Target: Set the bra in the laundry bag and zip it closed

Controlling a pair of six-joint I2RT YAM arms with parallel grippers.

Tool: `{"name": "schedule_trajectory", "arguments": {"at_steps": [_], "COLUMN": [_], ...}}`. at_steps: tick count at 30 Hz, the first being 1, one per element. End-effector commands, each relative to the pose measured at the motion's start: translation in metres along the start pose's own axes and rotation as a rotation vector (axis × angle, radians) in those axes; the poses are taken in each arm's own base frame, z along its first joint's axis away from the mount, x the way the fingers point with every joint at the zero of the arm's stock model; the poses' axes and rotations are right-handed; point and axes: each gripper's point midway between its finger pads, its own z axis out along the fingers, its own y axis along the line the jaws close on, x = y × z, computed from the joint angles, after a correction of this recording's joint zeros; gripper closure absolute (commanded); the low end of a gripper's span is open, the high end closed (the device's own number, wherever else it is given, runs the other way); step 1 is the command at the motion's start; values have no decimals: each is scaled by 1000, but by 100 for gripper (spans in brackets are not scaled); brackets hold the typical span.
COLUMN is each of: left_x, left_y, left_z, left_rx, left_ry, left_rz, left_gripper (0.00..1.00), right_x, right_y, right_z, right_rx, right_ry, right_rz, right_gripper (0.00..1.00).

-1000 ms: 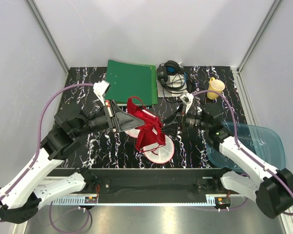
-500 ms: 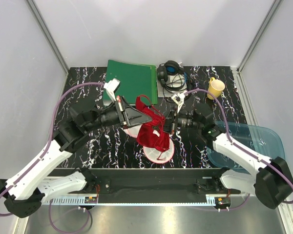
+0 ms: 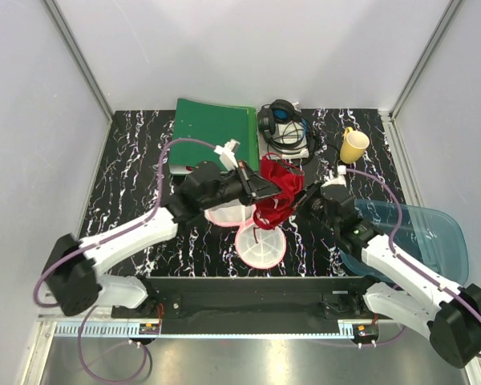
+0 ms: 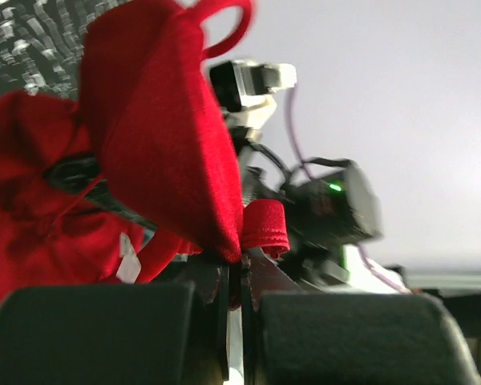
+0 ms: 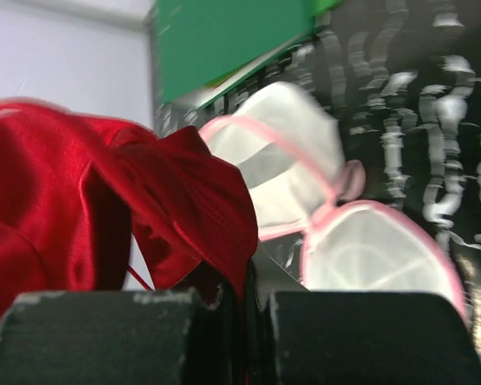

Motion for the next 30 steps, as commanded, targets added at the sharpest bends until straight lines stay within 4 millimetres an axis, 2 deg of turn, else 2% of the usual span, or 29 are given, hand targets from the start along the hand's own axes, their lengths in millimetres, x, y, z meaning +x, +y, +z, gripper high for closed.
{"name": "schedule_trajectory", "arguments": {"at_steps": [1,2,3,4,6,7,8,9,10,11,12,14,18,21,23,25,26,27,30], "left_x": [-20,-19,-18,-13,-10,-4,-3,-1,2,3,7,6,11,16,19,23,24,25,28], "left_y": [-10,-4,2,24,36,57,53,58,76,78,94,97,126,145,155,167,172,174,179], "left_z": [25,30,35,49,61,74,78,83,94,97,105,110,117,119,119,120,119,118,117], "left_rx": [126,132,132,92,93,69,122,127,107,123,106,124,74,37,13,-17,-29,-36,-55], "left_ry": [-96,-95,-88,-65,-34,-2,14,26,44,57,70,71,83,97,113,123,125,126,137], "left_rz": [58,59,59,52,37,-8,-13,-42,-60,-63,-86,-91,-126,-136,-145,-160,-163,-164,-170], "left_gripper": [100,100,100,100,100,100,100,100,100,100,100,100,100,100,100,100,100,100,100], "right_x": [-36,-39,-49,-55,-63,-66,-67,-69,-69,-68,-67,-64,-53,-48,-46,-42,-42,-42,-35], "right_y": [-55,-63,-78,-79,-94,-98,-105,-111,-117,-123,-127,-142,-174,-186,-192,-196,-196,-195,-190], "right_z": [6,7,7,9,12,14,18,19,25,27,30,38,46,47,45,41,40,38,31], "right_rx": [221,238,266,254,284,290,313,331,342,351,359,401,494,533,559,583,587,589,598], "right_ry": [-200,-214,-242,-255,-267,-271,-270,-276,-273,-271,-268,-257,-227,-211,-201,-181,-175,-169,-121], "right_rz": [169,200,220,228,241,237,223,220,217,212,210,189,168,142,125,111,102,98,94], "right_gripper": [100,100,100,100,100,100,100,100,100,100,100,98,90,85,81,72,69,62,52]}}
